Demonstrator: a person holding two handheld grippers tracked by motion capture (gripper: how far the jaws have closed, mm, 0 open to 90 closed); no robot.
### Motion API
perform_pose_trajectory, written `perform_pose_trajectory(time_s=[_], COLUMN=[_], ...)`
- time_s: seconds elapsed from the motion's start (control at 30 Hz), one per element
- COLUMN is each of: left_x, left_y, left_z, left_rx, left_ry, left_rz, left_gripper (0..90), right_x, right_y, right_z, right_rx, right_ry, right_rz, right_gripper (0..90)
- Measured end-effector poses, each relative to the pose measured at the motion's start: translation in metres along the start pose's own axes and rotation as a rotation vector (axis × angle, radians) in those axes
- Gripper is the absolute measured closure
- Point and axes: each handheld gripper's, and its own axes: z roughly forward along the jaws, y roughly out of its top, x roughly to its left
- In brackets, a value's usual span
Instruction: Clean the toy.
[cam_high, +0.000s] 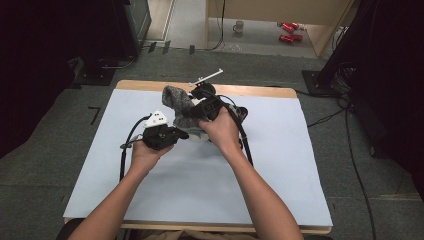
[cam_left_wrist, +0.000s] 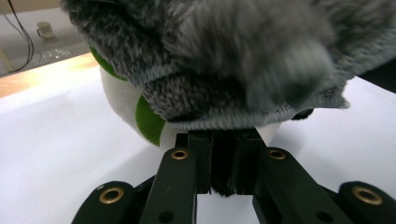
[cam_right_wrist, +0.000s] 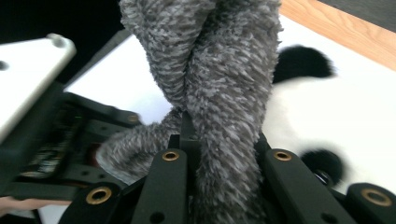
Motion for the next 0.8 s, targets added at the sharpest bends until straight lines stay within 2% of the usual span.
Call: perform_pose_trajectory(time_s=[0.13,0.3,0.5,0.6,0.7,0.8], left_x=[0.0,0.001,0.001,0.001,0.001,0.001], left_y=[0.0,0.0,0.0,0.0,0.001,0.001], left_z=[0.0,0.001,0.001,0.001,0.001,0.001], left_rx=[0.001,0.001,-0.008,-0.015,-0.02,-0.028], left_ry=[-0.003,-0.008,-0.004,-0.005,-0.003,-0.001], left_rz=[-0.005,-0.012,-0.016,-0.017,-0.021,-0.023], left_gripper=[82.6,82.5,82.5,82.4,82.4,82.4], right_x=[-0.007,-0.014,-0.029,-0.036,-0.034,-0.02], right_y=[0.0,0.0,-0.002,-0.003,0.0,0.007], right_z=[-0.002,-0.011,-0.023,-0.031,-0.039,-0.045], right_rx=[0.0,-0.015,-0.019,-0.026,-0.055,-0.074], right_ry=[-0.01,-0.049,-0.104,-0.132,-0.104,-0.077], right_rz=[0.0,-0.006,0.018,0.049,0.054,0.031], right_gripper=[77.7,77.6,77.6,77.6,77.6,77.6])
